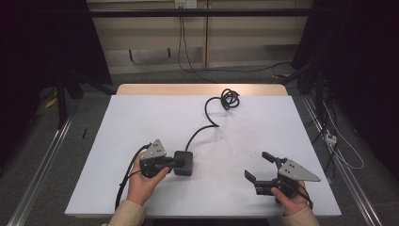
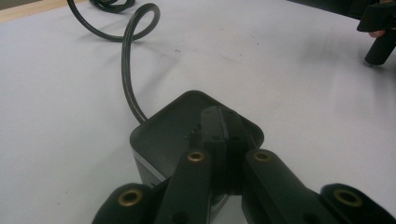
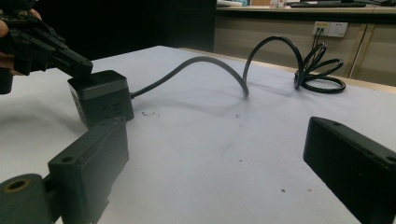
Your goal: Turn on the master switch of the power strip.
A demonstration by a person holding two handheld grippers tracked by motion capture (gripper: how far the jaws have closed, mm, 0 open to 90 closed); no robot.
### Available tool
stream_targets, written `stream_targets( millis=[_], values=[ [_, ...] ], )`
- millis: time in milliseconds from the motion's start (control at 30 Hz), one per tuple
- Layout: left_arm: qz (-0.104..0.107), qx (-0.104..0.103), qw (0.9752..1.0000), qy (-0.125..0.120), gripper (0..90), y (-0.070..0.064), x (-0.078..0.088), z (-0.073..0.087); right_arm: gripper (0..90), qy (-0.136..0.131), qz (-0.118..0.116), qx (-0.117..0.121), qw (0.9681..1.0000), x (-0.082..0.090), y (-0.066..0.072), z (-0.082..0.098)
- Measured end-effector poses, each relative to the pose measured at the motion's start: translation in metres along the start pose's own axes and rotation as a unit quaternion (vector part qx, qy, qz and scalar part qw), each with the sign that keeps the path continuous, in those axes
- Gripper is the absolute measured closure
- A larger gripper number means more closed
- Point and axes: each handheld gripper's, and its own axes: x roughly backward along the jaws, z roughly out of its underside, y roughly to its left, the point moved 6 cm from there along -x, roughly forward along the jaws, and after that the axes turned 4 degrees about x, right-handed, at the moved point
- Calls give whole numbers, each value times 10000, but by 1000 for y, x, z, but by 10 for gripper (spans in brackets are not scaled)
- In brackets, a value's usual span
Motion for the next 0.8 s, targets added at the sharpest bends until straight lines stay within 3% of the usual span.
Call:
stream_targets(
  millis=[800],
  values=[
    [-29,86,9999,-67,900,0,0,0,62,53,51,-7,10000,-2,-3,3]
  ],
)
